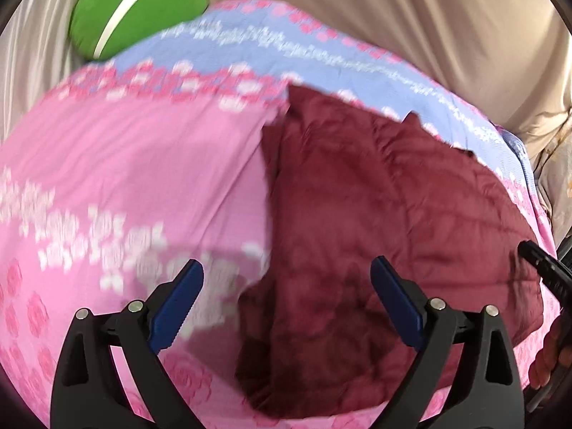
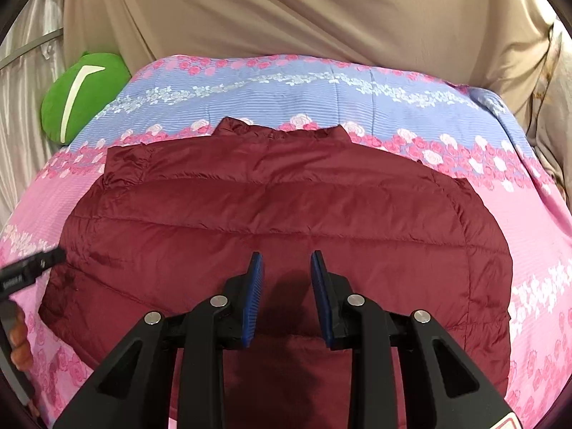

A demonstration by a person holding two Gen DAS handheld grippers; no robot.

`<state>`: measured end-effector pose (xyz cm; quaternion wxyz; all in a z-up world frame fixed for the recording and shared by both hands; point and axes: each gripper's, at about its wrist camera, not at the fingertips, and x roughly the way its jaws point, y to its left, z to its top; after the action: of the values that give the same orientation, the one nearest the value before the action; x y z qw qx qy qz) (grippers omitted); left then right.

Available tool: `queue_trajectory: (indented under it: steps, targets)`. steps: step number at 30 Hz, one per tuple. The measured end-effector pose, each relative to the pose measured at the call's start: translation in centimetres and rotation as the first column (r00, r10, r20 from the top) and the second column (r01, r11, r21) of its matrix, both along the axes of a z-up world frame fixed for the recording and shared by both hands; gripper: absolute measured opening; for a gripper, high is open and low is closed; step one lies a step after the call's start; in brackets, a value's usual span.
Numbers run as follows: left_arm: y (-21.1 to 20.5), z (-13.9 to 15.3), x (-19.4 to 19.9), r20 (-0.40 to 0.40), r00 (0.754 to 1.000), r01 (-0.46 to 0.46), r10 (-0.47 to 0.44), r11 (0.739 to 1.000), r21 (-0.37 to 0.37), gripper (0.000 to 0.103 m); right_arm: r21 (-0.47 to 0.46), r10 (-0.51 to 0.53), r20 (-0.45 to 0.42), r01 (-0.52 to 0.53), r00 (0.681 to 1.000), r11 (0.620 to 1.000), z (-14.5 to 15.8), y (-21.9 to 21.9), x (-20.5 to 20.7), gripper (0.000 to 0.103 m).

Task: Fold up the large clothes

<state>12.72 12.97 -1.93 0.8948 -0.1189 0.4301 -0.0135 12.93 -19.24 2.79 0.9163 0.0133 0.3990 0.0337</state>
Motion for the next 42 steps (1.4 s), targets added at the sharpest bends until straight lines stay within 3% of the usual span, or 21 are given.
queue_trajectory:
  steps: [5,14,21,33,42]
  targets:
    - [1.0,-1.7,-1.1,-0.029,0.999,-0.015,0.013,0.996,-0.089,0.093,-0.002,-0.013,0.007,0.013,1.0,1.0,0.5,-0.4,0.2,0.026]
    - [1.0,-1.8,-1.0,-0.016,1.0,-0.001,0.0,0.996,-0.09,0.094,0.044,-0.032,0.018,0.031,0.999,0.999,1.9,-0.7,2.1,0.026]
    - [1.8,-1.3,-1.0,-0.016,1.0,0.007,-0.01,0.979,-0.203,0.094,0.08,-0.03,-0.022,0.032,0.999,0.996,0.8,-0.4,4.3,0.026]
    - [1.4,-0.3,0.9,0.006,1.0,0.011,-0.01,0.983,-0.185,0.094,0.021,0.0,-0.095,0.002,0.995,1.0,-3.6,1.2,6.5,0.026]
    - [1.2,-1.3,2.3,-0.03,1.0,-0.001,-0.005,0.98,-0.2,0.094,0.055,0.014,-0.068,-0.011,0.998,0.998,-1.0,0.6,7.6,0.025]
